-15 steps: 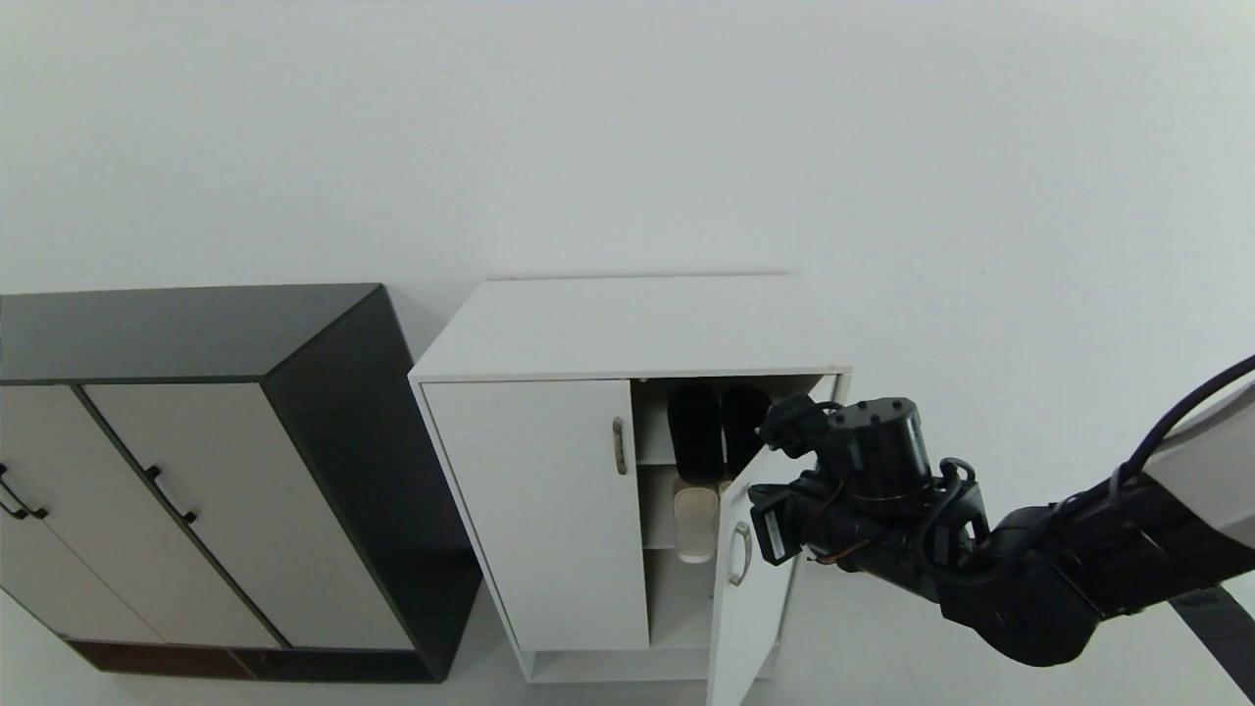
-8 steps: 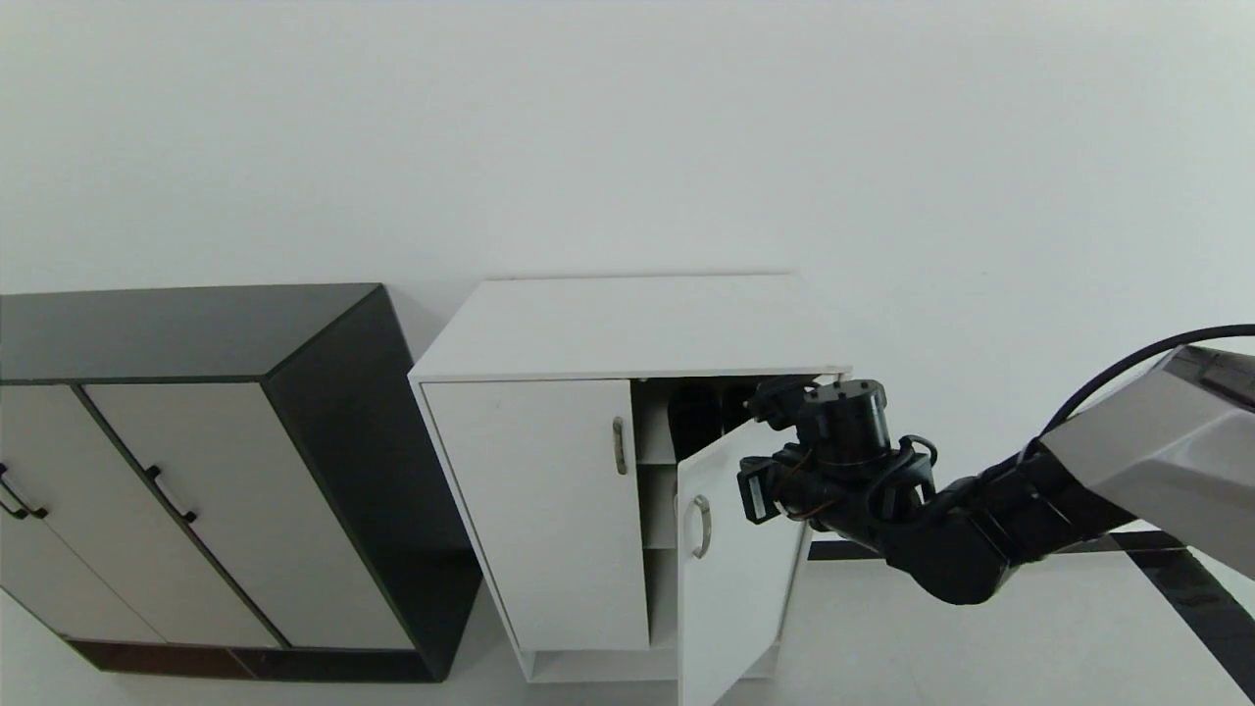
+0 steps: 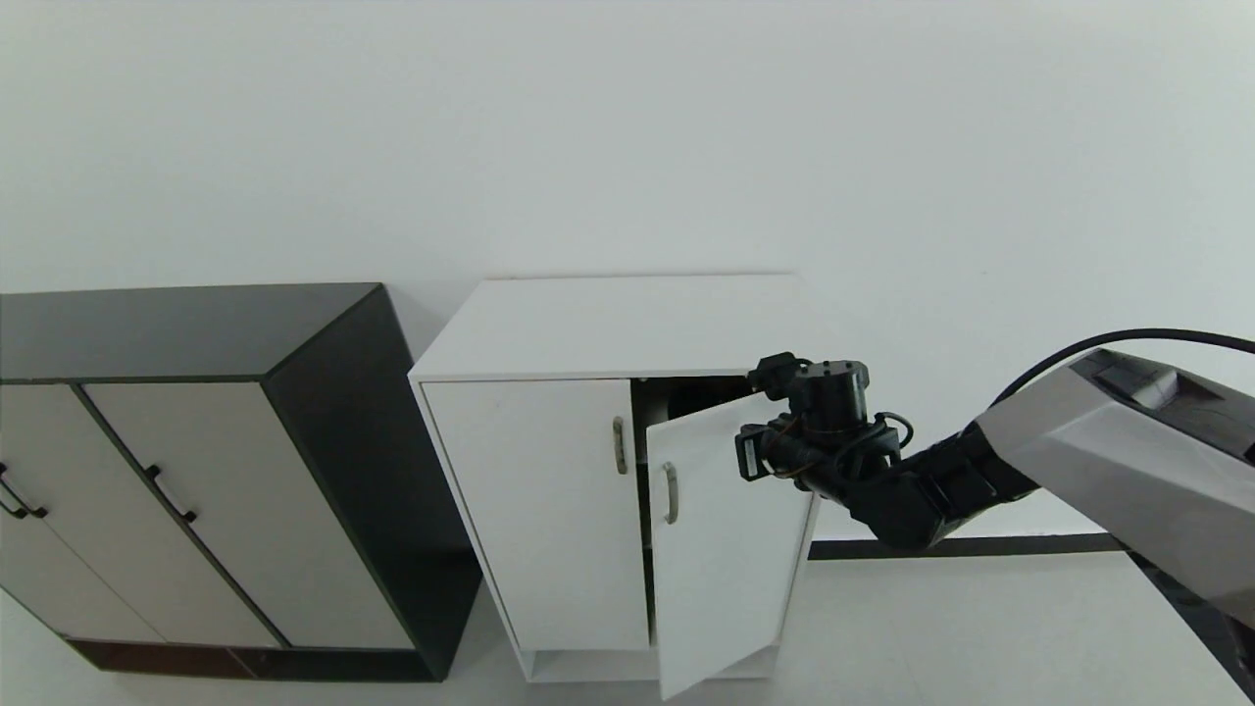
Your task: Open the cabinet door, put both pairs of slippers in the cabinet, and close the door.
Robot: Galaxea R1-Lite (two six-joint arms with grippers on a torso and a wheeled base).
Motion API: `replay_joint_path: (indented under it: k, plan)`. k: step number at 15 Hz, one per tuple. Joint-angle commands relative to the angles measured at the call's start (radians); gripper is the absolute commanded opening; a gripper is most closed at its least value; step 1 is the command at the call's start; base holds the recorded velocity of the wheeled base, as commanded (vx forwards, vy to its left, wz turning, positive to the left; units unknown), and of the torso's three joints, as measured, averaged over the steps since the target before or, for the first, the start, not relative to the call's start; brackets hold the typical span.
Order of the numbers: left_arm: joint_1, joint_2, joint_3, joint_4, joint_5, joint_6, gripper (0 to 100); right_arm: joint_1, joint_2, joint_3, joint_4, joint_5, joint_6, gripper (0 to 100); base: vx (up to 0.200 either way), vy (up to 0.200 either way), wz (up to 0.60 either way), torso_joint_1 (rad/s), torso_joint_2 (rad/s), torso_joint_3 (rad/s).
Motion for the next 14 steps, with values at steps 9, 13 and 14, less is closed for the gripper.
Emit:
replay_joint_path:
  k: [9,13,14]
  plan:
    - [0.001,0.0,0.0,0.0,0.0,0.0,0,-0.03,0.085,-0.102,0.002,0.0,0.0,0,0.0,0.0,0.0,0.0,0.0,0.0]
    - [0.001,0.0,0.0,0.0,0.0,0.0,0,-0.034,0.094,-0.116,0.002,0.0,0.0,0,0.0,0.0,0.0,0.0,0.0,0.0]
    - [0.001,0.0,0.0,0.0,0.0,0.0,0,-0.034,0.096,-0.116,0.002,0.0,0.0,0,0.0,0.0,0.0,0.0,0.0,0.0]
